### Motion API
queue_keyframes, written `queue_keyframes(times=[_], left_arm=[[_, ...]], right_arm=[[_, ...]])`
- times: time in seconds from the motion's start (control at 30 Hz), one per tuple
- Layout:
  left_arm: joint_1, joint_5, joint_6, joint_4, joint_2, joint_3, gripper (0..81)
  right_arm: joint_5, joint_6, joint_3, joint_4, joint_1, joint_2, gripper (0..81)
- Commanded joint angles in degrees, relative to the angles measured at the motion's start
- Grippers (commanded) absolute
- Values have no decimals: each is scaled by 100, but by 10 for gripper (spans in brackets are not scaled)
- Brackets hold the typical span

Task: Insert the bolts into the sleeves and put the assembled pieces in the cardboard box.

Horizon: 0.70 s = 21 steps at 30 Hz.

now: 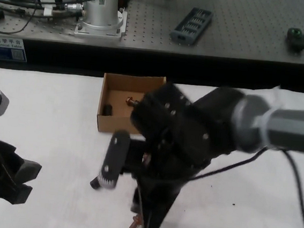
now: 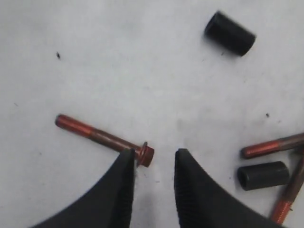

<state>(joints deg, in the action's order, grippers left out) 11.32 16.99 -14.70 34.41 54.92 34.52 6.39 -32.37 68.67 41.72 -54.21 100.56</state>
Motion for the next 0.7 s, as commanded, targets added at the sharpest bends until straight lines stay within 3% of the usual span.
queue_keyframes(times=[0.0,0.23,0.37,0.5,0.67], left_arm=[[9,155,154,-159,-53,78,399],[652,149,1255,-661,471,78,399],[1386,-707,1470,-964,942,117,399],[2009,-987,1838,-969,1479,475,399],[2409,-1322,1846,-709,2315,994,399]], right_arm=[[270,381,25,51,22,-504,205],[340,2110,7,-110,442,-1359,205],[235,3480,-112,-260,728,-1706,205],[-243,3884,-943,-1364,825,-2079,205],[119,4326,-2353,-3480,917,-2693,181]])
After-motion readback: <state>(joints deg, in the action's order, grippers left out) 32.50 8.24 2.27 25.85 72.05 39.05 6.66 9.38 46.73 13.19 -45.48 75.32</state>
